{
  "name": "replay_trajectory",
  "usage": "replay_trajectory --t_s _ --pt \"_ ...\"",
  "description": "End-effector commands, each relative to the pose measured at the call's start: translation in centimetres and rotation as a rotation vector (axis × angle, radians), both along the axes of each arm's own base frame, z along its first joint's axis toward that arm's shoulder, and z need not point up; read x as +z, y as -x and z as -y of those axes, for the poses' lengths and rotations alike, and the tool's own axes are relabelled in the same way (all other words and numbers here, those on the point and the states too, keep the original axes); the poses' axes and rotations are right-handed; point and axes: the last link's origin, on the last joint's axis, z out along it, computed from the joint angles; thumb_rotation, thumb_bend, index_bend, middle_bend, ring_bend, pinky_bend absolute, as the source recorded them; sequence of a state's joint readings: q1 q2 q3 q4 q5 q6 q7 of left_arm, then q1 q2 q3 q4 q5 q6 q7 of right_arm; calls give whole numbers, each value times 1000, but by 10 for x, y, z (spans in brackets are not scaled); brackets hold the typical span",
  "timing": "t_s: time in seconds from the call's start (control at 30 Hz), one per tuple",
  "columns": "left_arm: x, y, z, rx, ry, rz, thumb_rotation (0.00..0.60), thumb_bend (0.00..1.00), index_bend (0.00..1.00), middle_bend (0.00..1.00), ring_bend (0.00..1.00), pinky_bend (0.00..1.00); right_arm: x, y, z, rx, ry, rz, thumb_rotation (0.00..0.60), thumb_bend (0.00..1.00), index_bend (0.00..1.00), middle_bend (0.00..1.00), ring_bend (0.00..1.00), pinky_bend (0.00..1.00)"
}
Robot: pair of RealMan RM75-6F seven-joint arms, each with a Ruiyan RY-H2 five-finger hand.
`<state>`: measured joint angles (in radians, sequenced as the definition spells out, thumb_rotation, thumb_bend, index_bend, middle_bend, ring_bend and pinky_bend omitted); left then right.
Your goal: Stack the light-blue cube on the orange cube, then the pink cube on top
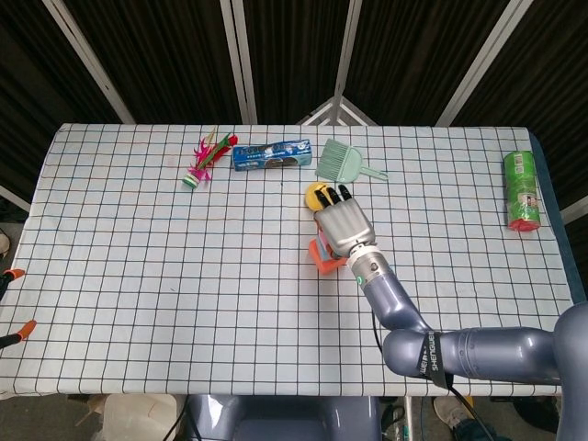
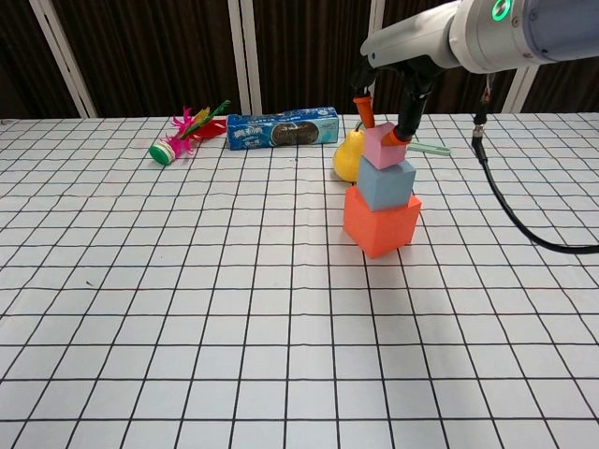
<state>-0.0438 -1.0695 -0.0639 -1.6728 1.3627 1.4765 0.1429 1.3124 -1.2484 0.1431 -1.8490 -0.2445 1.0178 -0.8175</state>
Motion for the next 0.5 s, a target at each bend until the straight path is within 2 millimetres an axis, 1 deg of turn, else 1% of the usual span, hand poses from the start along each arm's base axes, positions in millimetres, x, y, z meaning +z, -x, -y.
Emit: replay_trajectory --t_s 0.03,0.5 --pt "0 0 0 0 -1 0 600 206 222 28 0 18 1 0 0 0 1 0 600 439 479 67 31 0" --pt "0 0 0 0 -3 0 600 206 222 28 0 18 1 1 -1 2 -1 0 600 423 479 67 31 0"
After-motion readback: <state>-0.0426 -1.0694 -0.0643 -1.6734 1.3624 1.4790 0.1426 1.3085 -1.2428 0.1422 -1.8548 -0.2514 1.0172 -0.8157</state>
